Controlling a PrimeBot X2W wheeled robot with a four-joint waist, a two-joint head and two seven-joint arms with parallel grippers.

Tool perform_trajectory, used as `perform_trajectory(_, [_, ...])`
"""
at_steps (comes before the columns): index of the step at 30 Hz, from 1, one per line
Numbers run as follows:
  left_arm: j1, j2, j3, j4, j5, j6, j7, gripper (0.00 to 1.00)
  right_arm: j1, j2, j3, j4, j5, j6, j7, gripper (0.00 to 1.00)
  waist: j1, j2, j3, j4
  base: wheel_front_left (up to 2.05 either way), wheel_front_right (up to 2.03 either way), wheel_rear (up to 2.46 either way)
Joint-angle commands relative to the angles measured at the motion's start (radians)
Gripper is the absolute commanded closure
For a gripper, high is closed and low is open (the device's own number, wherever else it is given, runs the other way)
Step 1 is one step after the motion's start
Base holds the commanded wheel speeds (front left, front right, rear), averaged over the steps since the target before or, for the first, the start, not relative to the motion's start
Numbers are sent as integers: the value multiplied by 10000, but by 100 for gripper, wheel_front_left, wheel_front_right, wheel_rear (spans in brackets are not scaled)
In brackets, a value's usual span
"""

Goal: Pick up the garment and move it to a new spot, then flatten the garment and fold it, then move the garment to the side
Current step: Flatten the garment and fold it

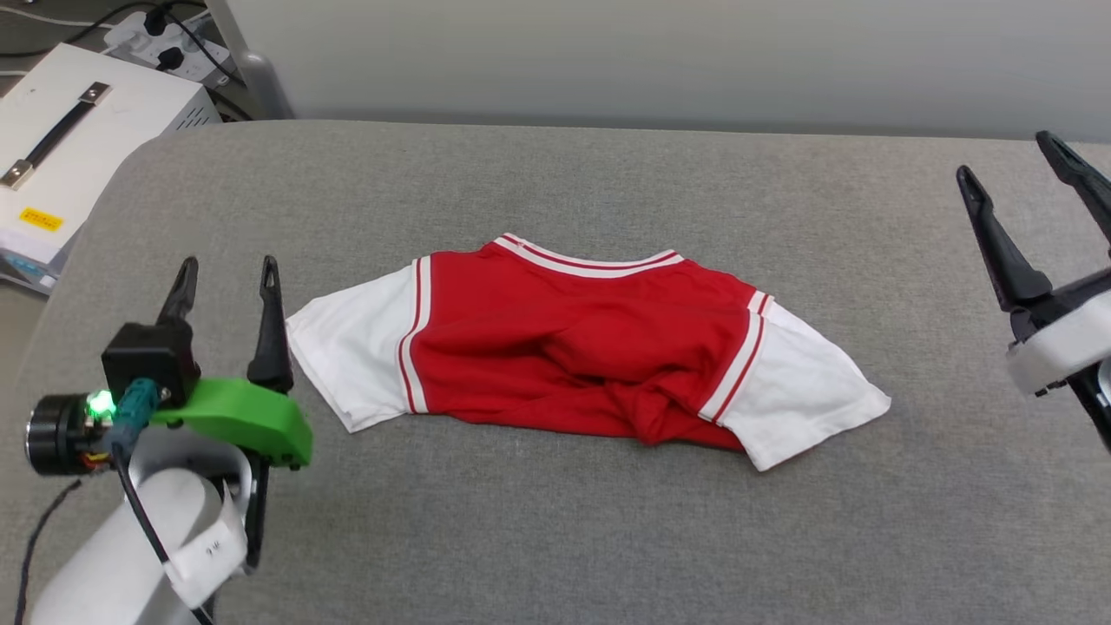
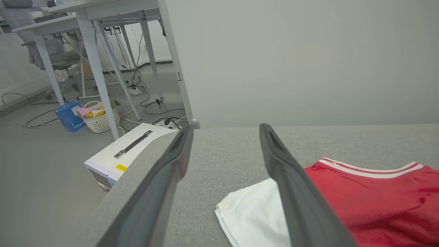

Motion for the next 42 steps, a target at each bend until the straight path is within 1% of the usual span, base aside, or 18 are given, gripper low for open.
perform_trajectory(1, [516,-200,227,-287,322,145,-55,0,-406,-281,411,33,563,-7,528,0,0,-1,-5,127,0,0,0])
perform_trajectory(5, [1406,-603,947,-991,1171,382,-57,0,-1102,-1279,1794,157,2103,-7,2692,0,0,-1,163,273,0,0,0])
perform_trajectory(6, [1602,-758,1099,-1161,1393,417,-57,0,-1249,-1490,2122,234,2571,-7,3392,0,0,-1,221,312,0,0,0])
perform_trajectory(9, [1979,-1199,1470,-1445,1872,407,-57,0,-1547,-2003,2830,418,3570,-7,5183,0,0,-1,406,449,0,0,0])
perform_trajectory(12, [2259,-1659,1801,-1489,2251,219,-57,0,-1719,-2252,3318,730,4579,-7,7056,0,0,-1,663,562,0,0,0])
perform_trajectory(14, [2344,-1945,2026,-1405,2435,-12,-58,0,-1831,-2332,3561,912,4972,-7,7967,0,0,-1,859,637,0,0,0])
perform_trajectory(16, [2359,-2211,2205,-1303,2652,-252,-58,0,-1920,-2312,3739,1144,5208,-7,8551,0,0,-1,1060,717,0,0,0])
perform_trajectory(19, [2299,-2608,2471,-1202,2996,-573,-58,0,-2102,-2117,3944,1563,5267,-7,8844,0,0,-1,1390,833,0,0,0])
perform_trajectory(24, [2070,-3101,2843,-996,3472,-1066,-58,0,-2324,-1517,4315,2469,5255,-7,8606,0,0,-1,1887,1004,0,0,0])
perform_trajectory(28, [1882,-3465,3122,-818,3832,-1409,-58,0,-2254,-1208,5001,3252,5103,-7,8386,0,0,-1,2121,1076,0,0,0])
perform_trajectory(32, [1881,-3760,3349,-647,4162,-1645,-58,0,-1986,-991,5616,3711,5348,-7,8180,0,0,-1,2131,1036,0,0,0])
perform_trajectory(33, [1898,-3816,3423,-607,4236,-1695,-58,0,-1975,-983,5745,3721,5402,-7,7990,20,0,-1,2090,993,0,0,0])
perform_trajectory(34, [1917,-3849,3496,-562,4283,-1739,-58,0,-1979,-985,5826,3711,5464,-7,7816,63,0,-1,2036,946,0,0,0])
perform_trajectory(35, [1941,-3871,3575,-510,4322,-1785,-58,0,-2004,-1000,5870,3679,5538,-7,7605,100,0,-1,1972,892,0,0,0])
perform_trajectory(38, [2032,-3856,3824,-325,4438,-2001,-58,0,-2211,-1232,5873,3507,5618,-7,6683,100,0,-1,1641,683,0,0,0])
perform_trajectory(42, [1991,-3631,4126,-37,4455,-2408,-58,0,-2379,-1757,5747,3195,5756,-7,5686,100,0,-1,1178,366,0,0,0])
